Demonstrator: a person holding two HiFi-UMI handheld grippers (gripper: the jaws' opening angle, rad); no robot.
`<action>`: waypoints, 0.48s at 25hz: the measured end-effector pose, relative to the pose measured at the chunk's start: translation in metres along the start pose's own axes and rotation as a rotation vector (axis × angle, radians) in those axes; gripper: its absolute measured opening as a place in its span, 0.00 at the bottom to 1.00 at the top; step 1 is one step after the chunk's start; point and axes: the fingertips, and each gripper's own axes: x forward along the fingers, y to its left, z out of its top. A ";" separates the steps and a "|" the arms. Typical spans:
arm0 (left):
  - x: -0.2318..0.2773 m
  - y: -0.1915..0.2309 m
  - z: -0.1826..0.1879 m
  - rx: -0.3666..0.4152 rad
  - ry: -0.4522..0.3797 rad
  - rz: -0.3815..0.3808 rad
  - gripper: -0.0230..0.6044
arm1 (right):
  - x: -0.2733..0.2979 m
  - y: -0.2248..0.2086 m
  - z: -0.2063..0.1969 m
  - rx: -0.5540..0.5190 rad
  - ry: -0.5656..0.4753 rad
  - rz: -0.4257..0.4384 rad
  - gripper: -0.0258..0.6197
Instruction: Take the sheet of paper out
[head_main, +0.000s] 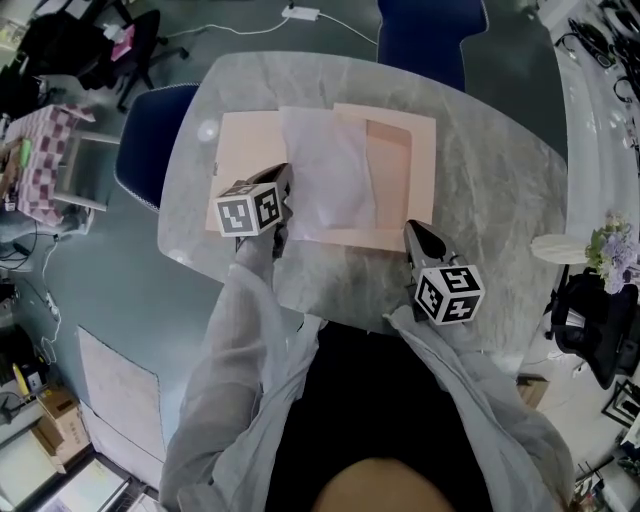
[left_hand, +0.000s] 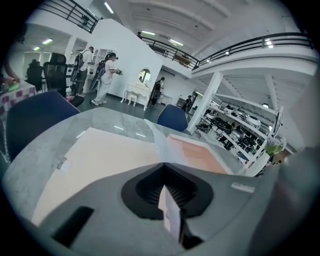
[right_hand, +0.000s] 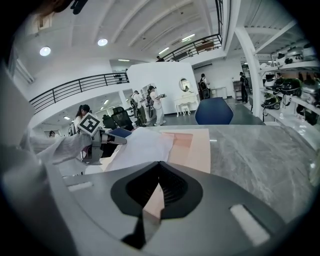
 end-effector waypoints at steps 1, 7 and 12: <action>-0.003 0.000 0.001 -0.002 -0.008 0.003 0.03 | -0.001 0.000 0.000 -0.002 -0.002 0.003 0.06; -0.026 -0.009 0.009 -0.006 -0.078 0.019 0.03 | -0.015 -0.003 -0.003 -0.019 -0.012 0.016 0.06; -0.046 -0.016 0.021 0.011 -0.126 0.024 0.03 | -0.022 0.003 -0.002 -0.035 -0.017 0.030 0.06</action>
